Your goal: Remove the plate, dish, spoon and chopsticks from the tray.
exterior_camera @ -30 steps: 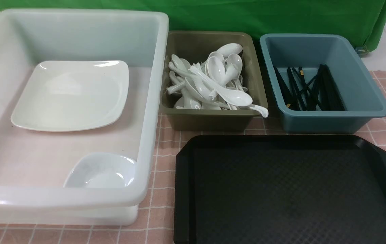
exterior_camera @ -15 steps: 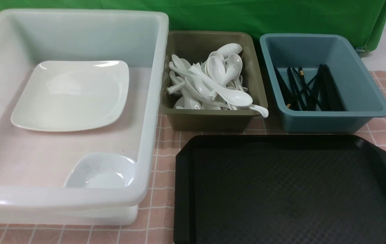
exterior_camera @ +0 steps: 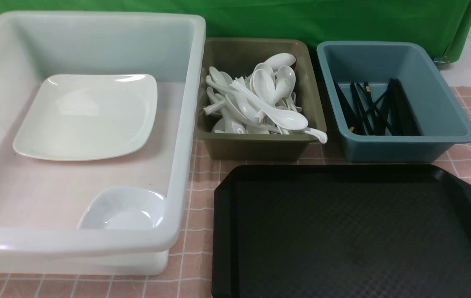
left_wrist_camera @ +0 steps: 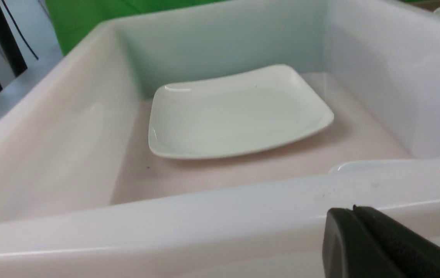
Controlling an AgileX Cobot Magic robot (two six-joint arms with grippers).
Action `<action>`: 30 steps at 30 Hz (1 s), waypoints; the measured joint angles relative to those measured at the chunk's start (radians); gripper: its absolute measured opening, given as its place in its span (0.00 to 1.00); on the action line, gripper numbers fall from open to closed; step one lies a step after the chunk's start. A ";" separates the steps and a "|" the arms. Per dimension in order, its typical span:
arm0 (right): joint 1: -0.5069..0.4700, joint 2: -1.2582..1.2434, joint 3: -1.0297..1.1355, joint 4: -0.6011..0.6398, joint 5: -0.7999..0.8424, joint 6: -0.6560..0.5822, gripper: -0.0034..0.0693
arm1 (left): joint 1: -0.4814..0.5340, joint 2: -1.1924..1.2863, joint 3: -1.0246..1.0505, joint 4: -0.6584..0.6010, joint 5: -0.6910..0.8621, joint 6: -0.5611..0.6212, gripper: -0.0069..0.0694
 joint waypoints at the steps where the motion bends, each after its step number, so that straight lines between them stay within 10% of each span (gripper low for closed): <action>1: 0.000 0.000 0.000 0.000 0.004 0.000 0.38 | 0.000 0.000 0.000 0.004 0.005 -0.003 0.10; 30: 0.000 0.000 0.000 0.000 0.046 0.000 0.38 | 0.000 0.000 0.000 0.008 0.012 -0.015 0.10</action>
